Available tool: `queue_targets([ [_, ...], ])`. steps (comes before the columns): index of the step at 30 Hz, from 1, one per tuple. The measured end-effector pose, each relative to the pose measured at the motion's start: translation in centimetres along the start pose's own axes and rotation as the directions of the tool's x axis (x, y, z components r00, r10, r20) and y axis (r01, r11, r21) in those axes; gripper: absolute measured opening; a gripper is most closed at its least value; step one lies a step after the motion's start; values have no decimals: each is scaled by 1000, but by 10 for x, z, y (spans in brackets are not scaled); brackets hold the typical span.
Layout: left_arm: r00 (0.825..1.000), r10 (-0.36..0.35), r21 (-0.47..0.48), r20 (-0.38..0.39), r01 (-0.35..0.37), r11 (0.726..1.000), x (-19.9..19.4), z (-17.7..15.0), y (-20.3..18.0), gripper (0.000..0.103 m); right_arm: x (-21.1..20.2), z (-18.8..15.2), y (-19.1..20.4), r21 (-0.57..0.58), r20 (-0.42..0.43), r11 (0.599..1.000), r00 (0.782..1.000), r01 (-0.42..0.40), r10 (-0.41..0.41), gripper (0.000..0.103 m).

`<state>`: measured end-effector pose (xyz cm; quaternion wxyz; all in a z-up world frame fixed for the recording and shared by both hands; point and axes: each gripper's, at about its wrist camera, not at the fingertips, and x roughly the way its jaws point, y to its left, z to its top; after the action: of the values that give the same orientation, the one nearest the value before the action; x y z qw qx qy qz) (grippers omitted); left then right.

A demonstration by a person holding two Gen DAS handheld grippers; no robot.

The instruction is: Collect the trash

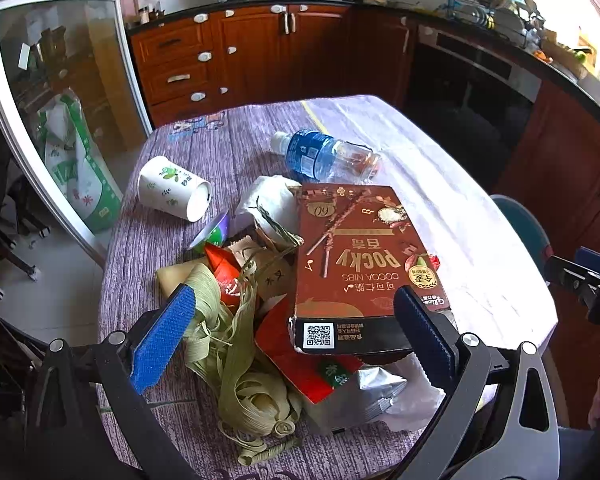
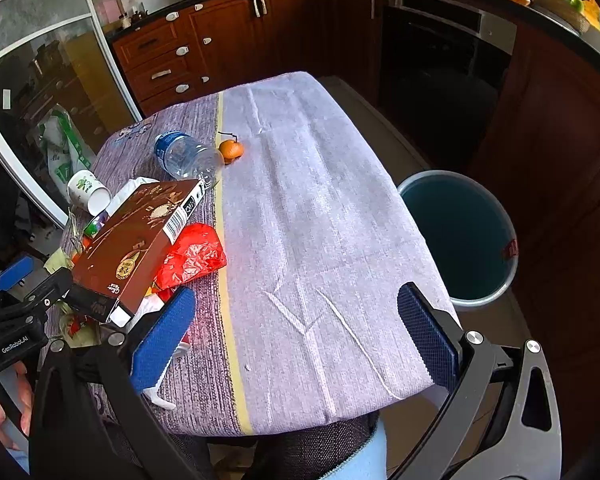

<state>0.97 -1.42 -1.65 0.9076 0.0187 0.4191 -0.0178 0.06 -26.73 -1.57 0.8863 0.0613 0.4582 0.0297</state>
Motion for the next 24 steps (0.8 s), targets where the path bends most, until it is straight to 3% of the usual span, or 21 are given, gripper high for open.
queue_targets([
  [8,1000,-8,10,-11,8,1000,6,-1,1,99,4,2,4,-11,-15,1000,1000,3,-4,97],
  [13,1000,28,33,-8,-27,999,8,3,9,99,7,6,13,-44,-21,999,1000,-2,1,97],
  [20,994,110,86,-26,-107,990,21,12,33,99,23,25,34,-83,-65,992,994,-94,89,97],
  [24,991,124,120,-52,-117,986,35,16,37,99,39,39,54,-101,-103,974,976,-201,191,96],
])
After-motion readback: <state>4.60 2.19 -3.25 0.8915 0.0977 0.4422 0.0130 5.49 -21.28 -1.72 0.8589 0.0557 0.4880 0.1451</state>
